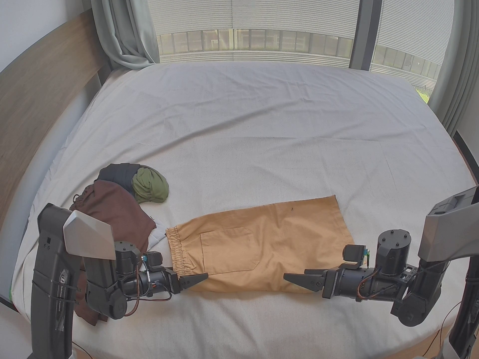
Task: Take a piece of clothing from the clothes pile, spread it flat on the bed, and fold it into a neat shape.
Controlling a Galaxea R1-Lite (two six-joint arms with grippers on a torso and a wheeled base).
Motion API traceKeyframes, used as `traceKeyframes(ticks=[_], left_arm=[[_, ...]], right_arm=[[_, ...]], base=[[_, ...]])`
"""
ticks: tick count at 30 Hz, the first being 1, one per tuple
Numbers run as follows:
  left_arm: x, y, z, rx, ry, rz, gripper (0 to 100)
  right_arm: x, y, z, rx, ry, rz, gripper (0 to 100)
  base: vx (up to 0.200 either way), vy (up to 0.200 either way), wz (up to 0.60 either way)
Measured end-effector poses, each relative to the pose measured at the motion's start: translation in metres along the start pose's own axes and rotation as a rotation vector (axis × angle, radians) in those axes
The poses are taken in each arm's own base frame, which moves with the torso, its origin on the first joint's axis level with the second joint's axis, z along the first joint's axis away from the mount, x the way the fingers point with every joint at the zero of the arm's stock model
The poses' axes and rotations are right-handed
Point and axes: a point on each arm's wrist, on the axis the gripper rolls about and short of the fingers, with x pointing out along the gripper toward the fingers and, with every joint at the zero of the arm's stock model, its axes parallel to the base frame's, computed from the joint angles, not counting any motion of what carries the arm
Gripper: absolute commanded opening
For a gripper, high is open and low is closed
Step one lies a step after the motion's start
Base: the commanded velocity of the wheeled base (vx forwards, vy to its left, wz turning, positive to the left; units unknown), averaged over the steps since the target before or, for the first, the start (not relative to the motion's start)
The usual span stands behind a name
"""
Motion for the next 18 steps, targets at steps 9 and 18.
traceKeyframes(ticks=[9,18], left_arm=[[-0.0057,0.0047,0.0052,-0.003,-0.024,0.032,100],[-0.0048,0.005,0.0075,-0.001,-0.034,0.043,0]], right_arm=[[0.0014,-0.0011,-0.0022,0.002,0.009,-0.003,100],[0.0031,-0.003,-0.0051,0.002,0.021,-0.007,100]], base=[[0.0,0.0,0.0],[0.0,0.0,0.0]])
